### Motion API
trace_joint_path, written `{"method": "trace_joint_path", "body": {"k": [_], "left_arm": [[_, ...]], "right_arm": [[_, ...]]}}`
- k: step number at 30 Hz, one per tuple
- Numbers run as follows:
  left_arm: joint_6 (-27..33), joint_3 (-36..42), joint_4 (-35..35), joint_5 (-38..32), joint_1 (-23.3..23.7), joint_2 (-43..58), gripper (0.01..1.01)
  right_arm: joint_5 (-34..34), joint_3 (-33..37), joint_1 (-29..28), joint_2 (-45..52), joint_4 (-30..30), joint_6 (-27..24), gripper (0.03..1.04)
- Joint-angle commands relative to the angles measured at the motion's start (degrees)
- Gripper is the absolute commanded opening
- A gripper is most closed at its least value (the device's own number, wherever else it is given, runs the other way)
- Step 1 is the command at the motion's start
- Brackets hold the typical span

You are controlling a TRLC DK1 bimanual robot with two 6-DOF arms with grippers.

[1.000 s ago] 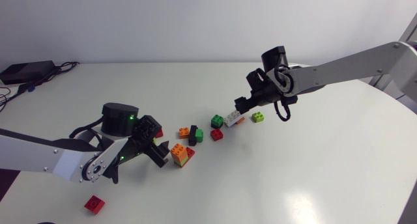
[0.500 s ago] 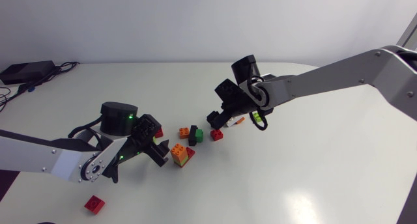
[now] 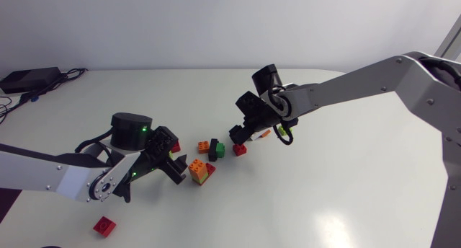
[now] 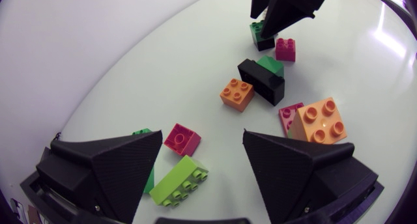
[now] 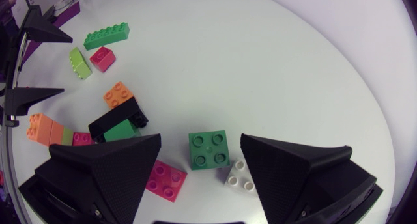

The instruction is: Disassemble duplo

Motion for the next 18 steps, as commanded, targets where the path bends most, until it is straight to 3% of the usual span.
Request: {"method": "trace_joint_path", "body": {"k": [1,4,12,18], "left_arm": [[-0.9,0.0,0.5,-0.6,-0.3,-0.9,0.861],[-0.9,0.0,0.5,-0.6,-0.3,-0.9,0.861],[-1.0,-0.2,0.5,-0.5,-0.1,-2.0,0.874],[-1.0,-0.3,0.5,-0.5,-0.3,-2.0,0.874]], "right_arm": [[-0.1,2.1,-0.1,2.9,-2.1,-0.6,0.84],[-0.2,2.3,-0.2,3.4,-2.5,-0.7,0.81],[-0.1,2.3,-0.2,3.0,-2.8,0.7,0.44],[-0.1,2.3,0.0,2.8,-3.0,0.8,0.36]]}}
